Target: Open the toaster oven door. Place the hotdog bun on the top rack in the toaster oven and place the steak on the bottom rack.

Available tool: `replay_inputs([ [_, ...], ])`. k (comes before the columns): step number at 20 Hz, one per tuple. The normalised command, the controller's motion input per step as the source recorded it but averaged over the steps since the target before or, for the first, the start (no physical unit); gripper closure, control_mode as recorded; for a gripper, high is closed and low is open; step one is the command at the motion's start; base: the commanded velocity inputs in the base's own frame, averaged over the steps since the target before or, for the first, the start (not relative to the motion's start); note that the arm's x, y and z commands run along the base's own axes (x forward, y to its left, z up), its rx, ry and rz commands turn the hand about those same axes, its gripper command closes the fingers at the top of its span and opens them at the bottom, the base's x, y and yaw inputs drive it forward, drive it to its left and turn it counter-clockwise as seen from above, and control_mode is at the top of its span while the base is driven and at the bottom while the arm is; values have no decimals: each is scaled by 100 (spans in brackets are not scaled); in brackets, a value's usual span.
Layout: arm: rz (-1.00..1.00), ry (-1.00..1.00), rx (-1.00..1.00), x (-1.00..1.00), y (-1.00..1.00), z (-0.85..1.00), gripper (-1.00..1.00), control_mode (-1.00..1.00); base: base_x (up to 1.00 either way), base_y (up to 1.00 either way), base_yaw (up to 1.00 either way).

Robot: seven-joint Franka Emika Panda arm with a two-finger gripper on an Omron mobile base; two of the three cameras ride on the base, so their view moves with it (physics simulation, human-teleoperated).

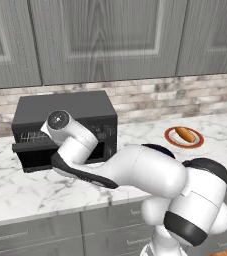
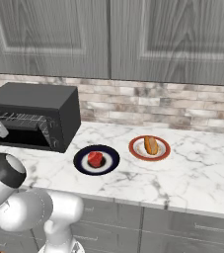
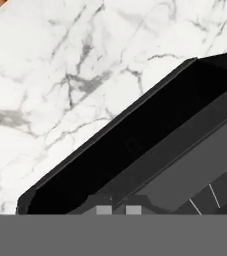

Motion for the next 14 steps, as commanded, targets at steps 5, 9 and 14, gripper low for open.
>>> replay_inputs([
  [5, 2, 13, -6, -52, 1, -94, 100, -100, 0, 0, 0],
  [9, 0, 20, -2, -49, -17, -94, 100, -100, 0, 0, 0],
  [14, 0, 29, 0, -41, -25, -93, 100, -100, 0, 0, 0],
])
